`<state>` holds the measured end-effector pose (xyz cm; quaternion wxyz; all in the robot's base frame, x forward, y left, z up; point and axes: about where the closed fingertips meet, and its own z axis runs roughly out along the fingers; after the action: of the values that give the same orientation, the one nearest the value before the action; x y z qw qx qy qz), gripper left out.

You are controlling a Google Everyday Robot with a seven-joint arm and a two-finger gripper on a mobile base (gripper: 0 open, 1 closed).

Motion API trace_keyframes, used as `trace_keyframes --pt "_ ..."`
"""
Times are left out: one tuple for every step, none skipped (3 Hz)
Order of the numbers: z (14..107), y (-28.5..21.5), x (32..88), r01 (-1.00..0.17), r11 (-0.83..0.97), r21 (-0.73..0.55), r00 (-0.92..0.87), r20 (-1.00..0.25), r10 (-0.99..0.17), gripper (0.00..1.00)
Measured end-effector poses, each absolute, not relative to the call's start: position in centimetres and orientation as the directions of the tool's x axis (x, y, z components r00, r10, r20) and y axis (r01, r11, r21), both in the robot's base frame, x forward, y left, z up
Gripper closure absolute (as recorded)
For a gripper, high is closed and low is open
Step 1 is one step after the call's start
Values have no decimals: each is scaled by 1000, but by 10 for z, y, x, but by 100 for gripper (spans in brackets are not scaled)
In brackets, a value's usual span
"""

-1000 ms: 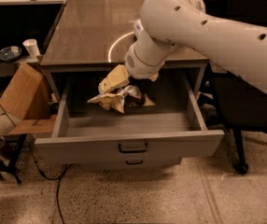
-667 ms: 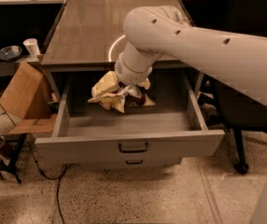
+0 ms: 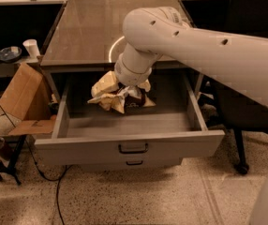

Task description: Pick brown chip bag from top drawer and place on counter

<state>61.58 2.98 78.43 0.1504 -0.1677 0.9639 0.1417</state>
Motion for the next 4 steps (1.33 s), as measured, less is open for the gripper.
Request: trace_keyframes --pt "777 35 629 -333 914 230 -903 -357 -240 0" --pt "758 41 662 -278 927 250 -907 -387 -167 0" --pt "726 49 691 -217 941 260 -919 -379 -107 0" --pt "679 48 710 -128 975 183 -946 -318 -64 0"
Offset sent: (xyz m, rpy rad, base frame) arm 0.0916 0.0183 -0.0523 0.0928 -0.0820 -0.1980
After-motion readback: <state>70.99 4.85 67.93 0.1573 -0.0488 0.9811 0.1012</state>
